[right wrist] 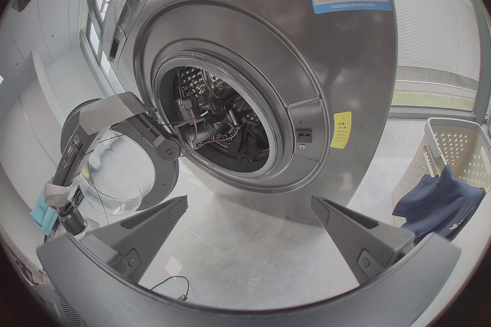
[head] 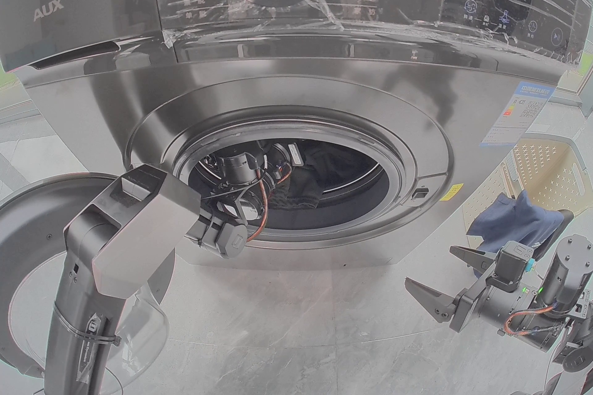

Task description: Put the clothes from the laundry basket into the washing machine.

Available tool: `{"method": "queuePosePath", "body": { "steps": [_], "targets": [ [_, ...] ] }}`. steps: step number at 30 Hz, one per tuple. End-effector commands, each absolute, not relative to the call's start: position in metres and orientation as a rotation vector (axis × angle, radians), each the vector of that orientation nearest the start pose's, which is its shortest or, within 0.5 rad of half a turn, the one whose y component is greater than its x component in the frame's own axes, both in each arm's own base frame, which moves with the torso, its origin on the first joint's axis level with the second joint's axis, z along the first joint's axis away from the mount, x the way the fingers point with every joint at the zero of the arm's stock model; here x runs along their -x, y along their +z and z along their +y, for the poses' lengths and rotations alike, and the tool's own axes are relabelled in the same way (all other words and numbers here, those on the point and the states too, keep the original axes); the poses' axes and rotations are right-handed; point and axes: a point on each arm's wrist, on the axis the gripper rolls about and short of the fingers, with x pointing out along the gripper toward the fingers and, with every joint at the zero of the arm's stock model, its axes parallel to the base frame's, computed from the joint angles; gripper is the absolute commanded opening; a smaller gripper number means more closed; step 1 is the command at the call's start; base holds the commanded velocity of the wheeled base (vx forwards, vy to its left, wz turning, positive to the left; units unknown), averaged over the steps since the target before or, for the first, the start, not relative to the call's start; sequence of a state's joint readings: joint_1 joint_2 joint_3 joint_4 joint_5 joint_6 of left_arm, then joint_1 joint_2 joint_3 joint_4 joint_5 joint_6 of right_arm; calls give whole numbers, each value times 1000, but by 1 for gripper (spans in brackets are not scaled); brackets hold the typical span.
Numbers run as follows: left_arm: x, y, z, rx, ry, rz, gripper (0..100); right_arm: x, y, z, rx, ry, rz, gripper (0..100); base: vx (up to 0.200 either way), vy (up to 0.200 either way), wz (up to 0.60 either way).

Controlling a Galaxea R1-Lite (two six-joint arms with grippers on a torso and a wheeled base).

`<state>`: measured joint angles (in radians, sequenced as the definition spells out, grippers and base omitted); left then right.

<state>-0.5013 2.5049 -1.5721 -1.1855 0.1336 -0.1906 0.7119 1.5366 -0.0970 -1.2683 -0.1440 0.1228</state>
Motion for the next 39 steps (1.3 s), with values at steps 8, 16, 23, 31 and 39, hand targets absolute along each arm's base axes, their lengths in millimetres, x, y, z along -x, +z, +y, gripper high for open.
{"method": "queuePosePath", "body": {
  "steps": [8,16,23,31,39],
  "targets": [
    [-452,99,-239,264,-367,-203,100,-145,119,121,-46,555,194,100,0,0,0],
    [-420,113,-239,235,-400,-111,100,-145,118,120,-47,555,196,100,0,0,0],
    [-404,101,-241,183,-427,-3,100,-145,118,120,-47,556,196,100,0,0,0],
    [-408,72,-244,105,-445,81,0,-144,118,120,-47,556,198,100,0,0,0],
    [-428,77,-241,111,-423,54,0,-145,118,121,-46,556,199,100,0,0,0]
  ]
}}
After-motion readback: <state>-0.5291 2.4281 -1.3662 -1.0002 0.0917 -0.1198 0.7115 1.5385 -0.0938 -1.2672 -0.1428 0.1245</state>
